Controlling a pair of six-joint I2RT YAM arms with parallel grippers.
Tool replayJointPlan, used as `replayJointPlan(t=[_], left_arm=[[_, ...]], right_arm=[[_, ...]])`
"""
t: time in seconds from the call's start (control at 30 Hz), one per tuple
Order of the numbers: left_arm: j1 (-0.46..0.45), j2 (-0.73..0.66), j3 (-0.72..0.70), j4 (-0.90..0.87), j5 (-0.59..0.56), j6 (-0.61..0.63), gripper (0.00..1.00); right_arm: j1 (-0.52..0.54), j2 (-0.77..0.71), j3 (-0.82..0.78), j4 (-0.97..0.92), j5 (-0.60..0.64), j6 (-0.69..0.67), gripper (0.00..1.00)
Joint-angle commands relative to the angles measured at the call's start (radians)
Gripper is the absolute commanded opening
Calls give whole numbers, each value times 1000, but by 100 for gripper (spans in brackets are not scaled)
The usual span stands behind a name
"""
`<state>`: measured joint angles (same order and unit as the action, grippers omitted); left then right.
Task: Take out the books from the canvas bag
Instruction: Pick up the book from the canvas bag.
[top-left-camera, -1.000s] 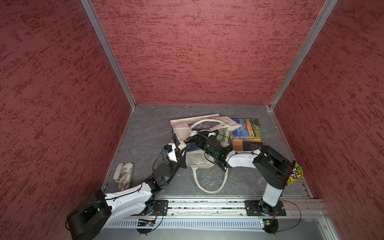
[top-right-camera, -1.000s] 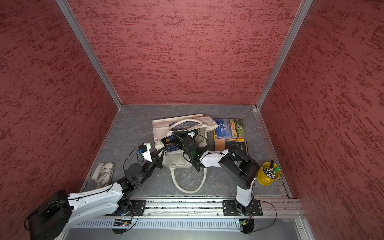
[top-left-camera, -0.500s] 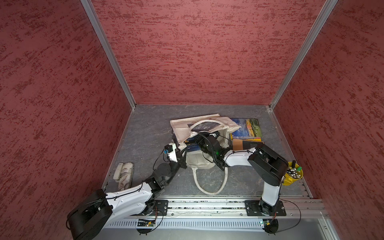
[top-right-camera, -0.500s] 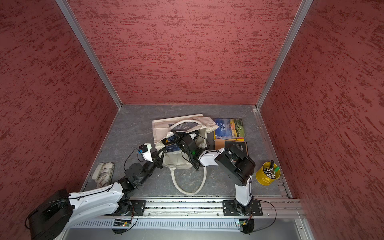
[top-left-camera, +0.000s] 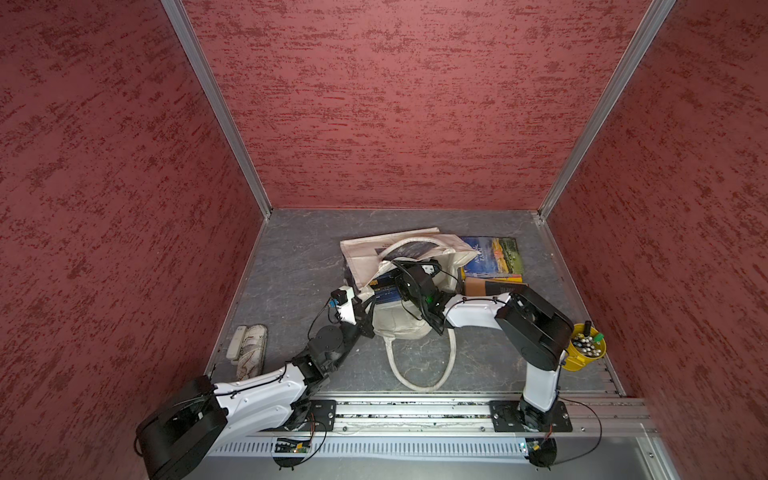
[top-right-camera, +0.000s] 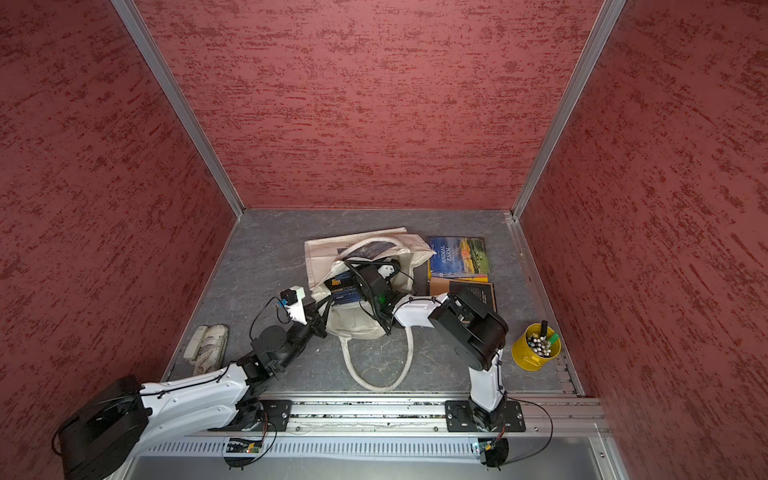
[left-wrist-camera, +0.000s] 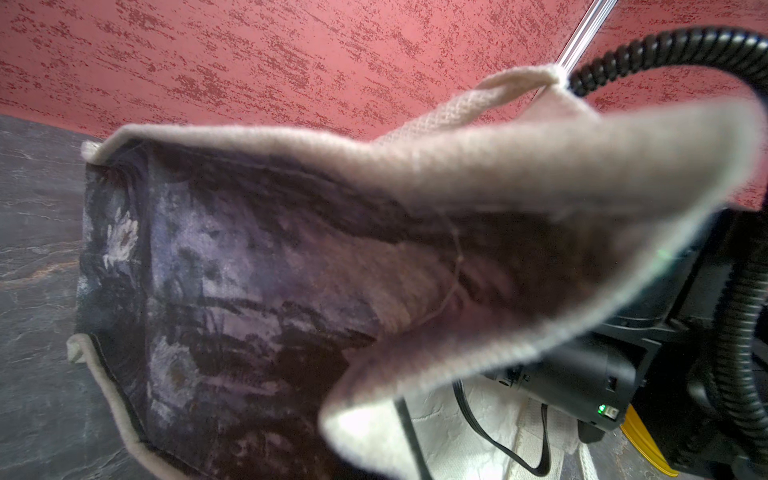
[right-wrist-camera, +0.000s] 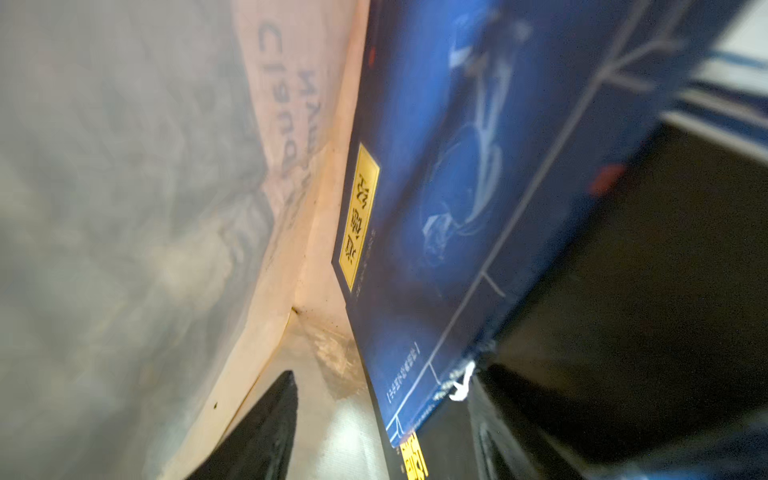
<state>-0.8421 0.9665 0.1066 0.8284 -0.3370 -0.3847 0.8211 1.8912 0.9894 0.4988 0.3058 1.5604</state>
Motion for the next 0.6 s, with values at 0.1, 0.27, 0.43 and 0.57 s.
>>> replayJointPlan(t=[0.1, 0.27, 0.43, 0.57], left_arm=[[-4, 1, 35, 21, 8, 17, 0], [-6, -1, 34, 20, 3, 18, 0], [-6, 0, 34, 17, 6, 21, 0], [-7, -2, 36, 14, 9, 20, 0]], right_arm=[[13, 20, -50, -177, 94, 37, 71], [-15, 99, 25, -174, 95, -30, 69], [-27, 134, 77, -204, 149, -111, 69], [-45, 112, -13, 9, 182, -227, 66]])
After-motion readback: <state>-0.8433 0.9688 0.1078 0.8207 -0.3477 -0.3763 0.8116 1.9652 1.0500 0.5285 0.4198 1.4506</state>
